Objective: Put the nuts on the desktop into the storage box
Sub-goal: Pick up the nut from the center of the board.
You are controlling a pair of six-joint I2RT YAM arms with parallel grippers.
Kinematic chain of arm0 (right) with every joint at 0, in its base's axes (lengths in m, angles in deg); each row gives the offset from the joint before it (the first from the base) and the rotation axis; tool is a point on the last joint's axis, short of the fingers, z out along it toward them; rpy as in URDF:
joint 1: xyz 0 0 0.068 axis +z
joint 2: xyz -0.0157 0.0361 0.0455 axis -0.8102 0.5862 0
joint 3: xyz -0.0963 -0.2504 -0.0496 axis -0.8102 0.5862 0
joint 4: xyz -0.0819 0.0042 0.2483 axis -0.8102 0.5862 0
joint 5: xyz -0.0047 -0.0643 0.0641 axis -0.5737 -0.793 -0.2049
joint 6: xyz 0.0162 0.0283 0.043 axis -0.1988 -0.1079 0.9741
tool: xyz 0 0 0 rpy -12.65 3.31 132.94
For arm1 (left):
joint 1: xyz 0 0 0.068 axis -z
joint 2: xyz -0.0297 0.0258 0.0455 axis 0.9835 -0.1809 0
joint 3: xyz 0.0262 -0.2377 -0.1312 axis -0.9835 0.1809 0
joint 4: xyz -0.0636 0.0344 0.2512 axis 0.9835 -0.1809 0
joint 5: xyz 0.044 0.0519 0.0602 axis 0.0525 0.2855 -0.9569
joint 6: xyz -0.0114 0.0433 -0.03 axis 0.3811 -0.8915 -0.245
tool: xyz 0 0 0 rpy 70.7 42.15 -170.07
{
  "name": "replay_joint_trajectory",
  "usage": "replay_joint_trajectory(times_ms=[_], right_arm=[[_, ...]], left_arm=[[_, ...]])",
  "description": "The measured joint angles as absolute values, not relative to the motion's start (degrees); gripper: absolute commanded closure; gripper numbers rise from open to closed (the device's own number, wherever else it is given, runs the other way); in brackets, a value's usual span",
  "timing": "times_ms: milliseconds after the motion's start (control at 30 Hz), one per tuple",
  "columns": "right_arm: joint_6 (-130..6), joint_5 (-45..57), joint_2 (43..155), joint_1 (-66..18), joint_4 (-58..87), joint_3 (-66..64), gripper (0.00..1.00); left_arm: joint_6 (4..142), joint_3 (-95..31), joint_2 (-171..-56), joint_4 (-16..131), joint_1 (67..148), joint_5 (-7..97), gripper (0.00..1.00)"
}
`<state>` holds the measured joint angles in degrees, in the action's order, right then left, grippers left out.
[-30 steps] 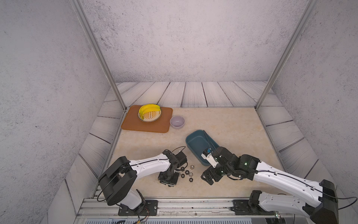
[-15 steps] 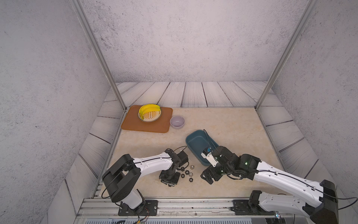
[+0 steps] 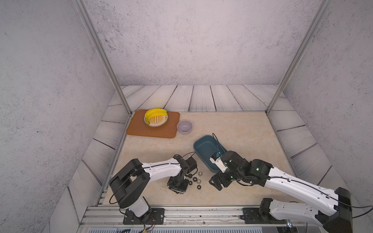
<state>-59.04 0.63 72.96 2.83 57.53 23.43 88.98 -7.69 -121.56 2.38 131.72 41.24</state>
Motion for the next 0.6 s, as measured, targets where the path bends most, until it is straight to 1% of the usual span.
replay_joint_trajectory(times_ms=[100,233,400,467,600], right_arm=[[-59.22,0.17,73.07,2.83,58.03,23.32,0.01],[-59.46,-0.27,73.07,2.83,58.31,23.06,0.01],[-59.67,-0.66,73.07,2.83,58.4,22.84,0.01],[-59.67,-0.71,73.07,2.83,58.4,22.84,0.01],[-59.57,-1.34,73.07,2.83,58.4,22.84,0.01]], left_arm=[[88.91,-7.69,-121.82,2.41,131.72,41.22,0.64],[88.91,-7.69,-121.91,2.43,131.72,41.02,0.7],[88.87,-7.69,-121.88,2.52,131.72,40.78,0.72],[88.85,-7.69,-121.6,2.73,131.72,40.82,0.74],[88.91,-7.69,-119.22,3.59,131.72,41.17,0.76]])
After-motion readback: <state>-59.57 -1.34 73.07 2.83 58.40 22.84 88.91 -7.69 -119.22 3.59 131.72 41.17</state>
